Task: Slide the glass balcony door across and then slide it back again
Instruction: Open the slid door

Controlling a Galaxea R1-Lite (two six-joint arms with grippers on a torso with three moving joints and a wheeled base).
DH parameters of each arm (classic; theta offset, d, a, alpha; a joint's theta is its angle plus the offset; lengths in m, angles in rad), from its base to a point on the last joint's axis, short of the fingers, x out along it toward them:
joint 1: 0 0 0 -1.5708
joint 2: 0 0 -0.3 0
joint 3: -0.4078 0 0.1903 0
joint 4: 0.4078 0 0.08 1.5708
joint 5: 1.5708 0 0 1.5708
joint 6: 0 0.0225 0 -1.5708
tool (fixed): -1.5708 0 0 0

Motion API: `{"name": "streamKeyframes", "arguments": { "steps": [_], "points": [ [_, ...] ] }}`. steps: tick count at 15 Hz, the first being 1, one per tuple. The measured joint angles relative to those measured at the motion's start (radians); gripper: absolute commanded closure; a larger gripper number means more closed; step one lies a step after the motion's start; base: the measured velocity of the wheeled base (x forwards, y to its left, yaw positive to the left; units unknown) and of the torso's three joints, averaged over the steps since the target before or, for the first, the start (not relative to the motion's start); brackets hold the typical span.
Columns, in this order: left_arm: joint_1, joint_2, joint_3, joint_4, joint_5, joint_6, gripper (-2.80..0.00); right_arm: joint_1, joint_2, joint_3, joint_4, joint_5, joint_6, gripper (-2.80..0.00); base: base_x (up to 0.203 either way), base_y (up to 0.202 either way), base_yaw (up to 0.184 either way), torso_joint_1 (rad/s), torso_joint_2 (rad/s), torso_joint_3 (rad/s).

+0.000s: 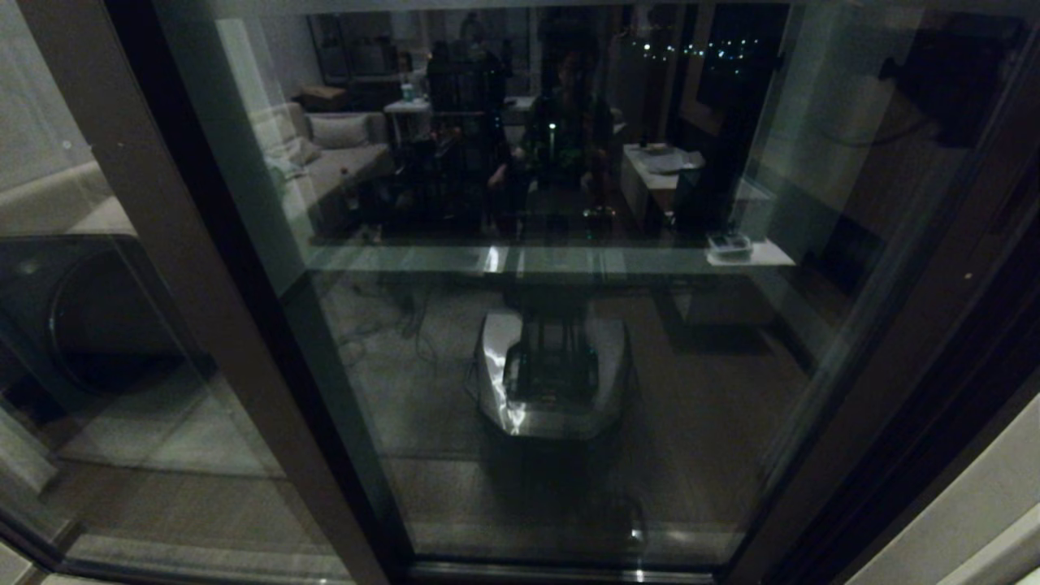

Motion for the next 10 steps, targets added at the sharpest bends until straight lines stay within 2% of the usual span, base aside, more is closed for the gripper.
{"name": "streamKeyframes", "arguments": {
  "steps": [10],
  "points": [
    [0.000, 0.000, 0.000, 0.000, 0.000, 0.000, 0.00, 0.057, -0.032, 0.030, 0.001, -0.002, 0.021, 0.00, 0.000, 0.000, 0.000, 0.000, 0.00, 0.000]
  ]
}}
